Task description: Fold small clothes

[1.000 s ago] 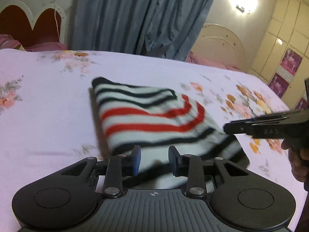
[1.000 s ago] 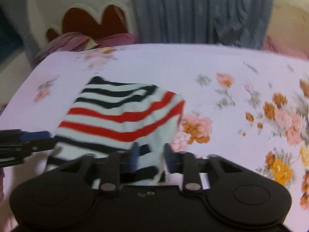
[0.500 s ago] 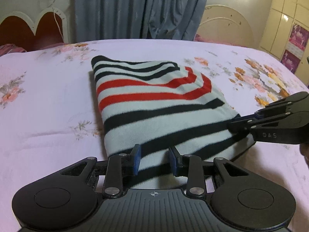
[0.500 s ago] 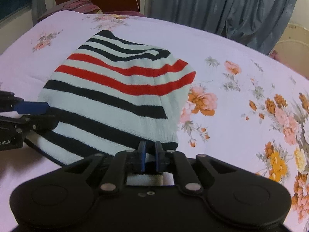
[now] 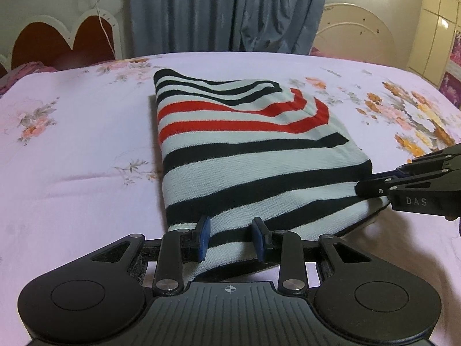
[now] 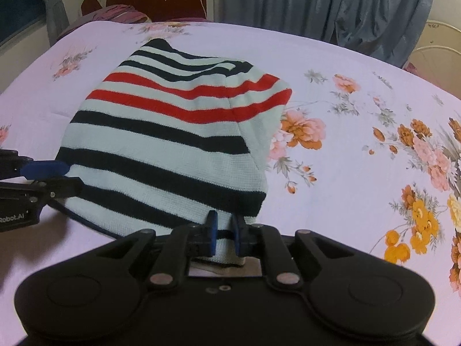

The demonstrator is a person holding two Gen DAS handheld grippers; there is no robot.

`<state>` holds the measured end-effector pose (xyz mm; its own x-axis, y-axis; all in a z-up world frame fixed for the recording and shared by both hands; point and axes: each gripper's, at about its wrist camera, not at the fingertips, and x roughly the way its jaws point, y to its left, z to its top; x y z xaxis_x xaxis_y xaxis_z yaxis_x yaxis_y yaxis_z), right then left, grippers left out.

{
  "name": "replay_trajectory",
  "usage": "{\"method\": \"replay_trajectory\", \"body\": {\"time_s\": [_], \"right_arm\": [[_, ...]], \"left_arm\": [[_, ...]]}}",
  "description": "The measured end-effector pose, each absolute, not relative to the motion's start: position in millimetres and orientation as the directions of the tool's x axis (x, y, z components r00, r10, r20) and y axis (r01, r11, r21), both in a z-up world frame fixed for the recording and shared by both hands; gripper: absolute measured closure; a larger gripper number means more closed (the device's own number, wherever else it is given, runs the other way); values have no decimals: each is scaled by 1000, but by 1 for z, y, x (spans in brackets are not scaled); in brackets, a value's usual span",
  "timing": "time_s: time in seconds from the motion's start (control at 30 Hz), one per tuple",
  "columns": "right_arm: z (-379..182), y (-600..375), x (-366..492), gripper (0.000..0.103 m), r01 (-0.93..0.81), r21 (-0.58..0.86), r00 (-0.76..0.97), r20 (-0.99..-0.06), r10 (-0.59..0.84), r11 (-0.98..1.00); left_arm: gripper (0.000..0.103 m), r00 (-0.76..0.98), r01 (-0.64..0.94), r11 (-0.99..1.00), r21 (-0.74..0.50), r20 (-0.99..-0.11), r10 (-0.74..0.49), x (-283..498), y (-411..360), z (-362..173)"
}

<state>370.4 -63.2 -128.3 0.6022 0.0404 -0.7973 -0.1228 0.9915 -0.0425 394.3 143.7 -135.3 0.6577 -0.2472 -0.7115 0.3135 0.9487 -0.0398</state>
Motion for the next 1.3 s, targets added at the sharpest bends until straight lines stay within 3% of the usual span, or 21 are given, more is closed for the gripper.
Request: {"method": "replay_trajectory", "body": {"time_s": [0.37, 0.4, 0.43, 0.47, 0.5, 0.53, 0.57, 0.77, 1.3], "right_arm": [[-77, -75, 309, 85, -102, 53, 671, -734, 108, 993], [-75, -76, 301, 82, -101, 56, 674, -730, 110, 993], [-71, -78, 291, 79, -98, 60, 681, -724, 111, 993], [-66, -80, 281, 61, -97, 65, 690, -714, 114, 993], [-63, -81, 272, 27, -88, 66, 702, -704, 109, 994], [-58, -82, 261, 12, -76, 61, 722, -685, 97, 995], [-54, -84, 250, 4, -69, 51, 739, -668, 85, 996], [-41, -97, 194, 1, 6, -6, 753, -658, -8, 1000], [14, -108, 71, 1, 28, 36, 846, -534, -4, 999]], "left_arm": [[70, 724, 259, 965, -40, -653, -221, 322, 136, -89], [67, 732, 254, 966, -41, -645, -219, 313, 135, -85], [35, 740, 247, 968, -46, -637, -218, 304, 135, -81], [11, 757, 230, 972, -45, -619, -208, 293, 135, -76], [0, 792, 210, 977, -32, -581, -189, 280, 135, -71], [0, 818, 205, 979, -15, -546, -180, 266, 134, -66], [0, 818, 210, 978, -2, -547, -177, 257, 132, -62], [0, 841, 180, 984, -5, -517, -157, 202, 125, -37], [0, 888, 161, 986, -51, -427, -167, 72, 124, 11]]}}
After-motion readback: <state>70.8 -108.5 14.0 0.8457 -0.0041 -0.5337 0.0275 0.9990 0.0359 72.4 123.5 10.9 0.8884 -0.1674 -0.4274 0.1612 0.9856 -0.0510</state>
